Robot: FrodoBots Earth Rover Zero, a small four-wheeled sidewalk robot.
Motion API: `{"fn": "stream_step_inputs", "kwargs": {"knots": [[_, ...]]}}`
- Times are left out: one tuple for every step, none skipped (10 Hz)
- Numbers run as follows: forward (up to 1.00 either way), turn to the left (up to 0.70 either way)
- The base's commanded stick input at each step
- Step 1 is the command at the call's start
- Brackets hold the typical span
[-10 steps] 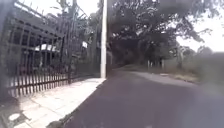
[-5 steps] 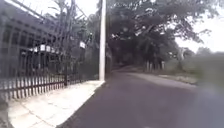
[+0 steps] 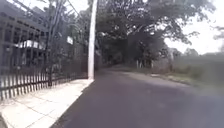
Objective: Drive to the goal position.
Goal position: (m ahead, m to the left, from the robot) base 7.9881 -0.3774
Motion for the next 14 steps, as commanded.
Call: {"fn": "stream_step_inputs", "kwargs": {"knots": [[0.50,-0.50],[0.50,-0.15],[0.50,0.00],[0.50,0.00],[0.50,0.00],[0.50,0.00],[0.50,0.00],[0.50,0.00],[0.50,0.00],[0.50,0.00],[0.50,0.00],[0.50,0.00],[0.50,0.00],[0.50,0.00]]}}
